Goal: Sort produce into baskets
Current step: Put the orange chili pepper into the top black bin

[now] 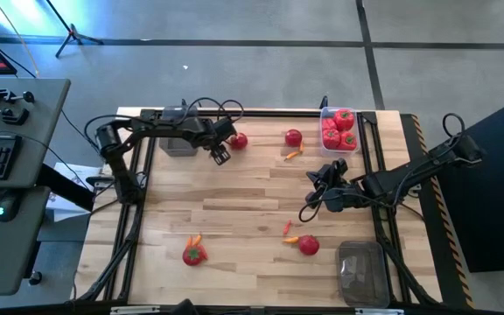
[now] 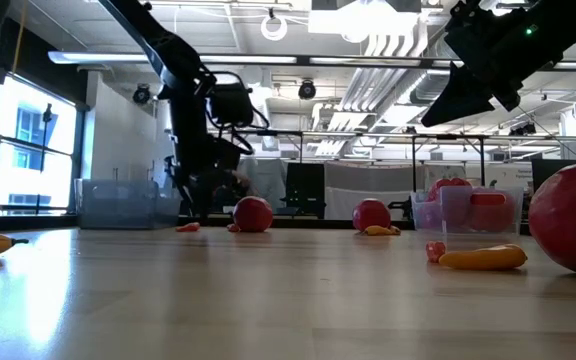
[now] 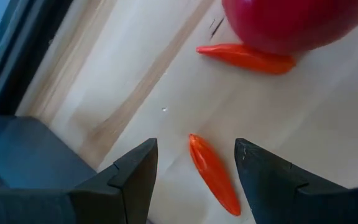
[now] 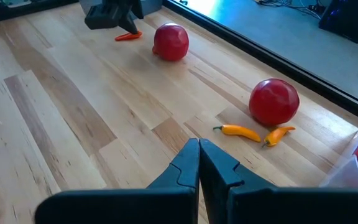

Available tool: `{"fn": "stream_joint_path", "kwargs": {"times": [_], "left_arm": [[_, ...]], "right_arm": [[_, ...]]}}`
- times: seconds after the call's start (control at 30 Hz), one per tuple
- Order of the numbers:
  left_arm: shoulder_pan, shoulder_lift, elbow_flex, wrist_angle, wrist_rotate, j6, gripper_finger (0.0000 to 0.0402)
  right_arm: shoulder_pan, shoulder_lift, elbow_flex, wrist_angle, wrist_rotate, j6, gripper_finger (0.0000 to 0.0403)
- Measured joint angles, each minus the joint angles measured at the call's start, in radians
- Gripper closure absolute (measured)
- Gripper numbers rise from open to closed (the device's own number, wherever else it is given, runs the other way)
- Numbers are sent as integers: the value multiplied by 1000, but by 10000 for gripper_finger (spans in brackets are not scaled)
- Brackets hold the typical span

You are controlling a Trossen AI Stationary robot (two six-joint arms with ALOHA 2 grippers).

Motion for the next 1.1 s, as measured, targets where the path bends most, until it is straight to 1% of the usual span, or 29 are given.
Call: {"fn": "stream_joint_path", "kwargs": {"times": [0.2,0.37,0.5,0.7,0.83,0.9,1.1], "left_arm": [[15,69,26,-34,-11,-12,200],[18,84,30,-37,-9,-8,207],[16,83,29,-38,18,39,243],[15,80,28,-41,45,82,332],[15,74,37,-66,44,97,387],[15,65,52,-71,41,108,396],[15,-15,94,-83,40,119,392]], "right_arm": [[0,16,0,0,0,0,403],[0,41,0,0,-1,0,403],[0,52,0,0,-3,2,403],[0,52,0,1,-5,2,403],[0,52,0,0,-8,0,403],[0,52,0,0,-8,0,403],[0,52,0,0,-21,0,403]]}}
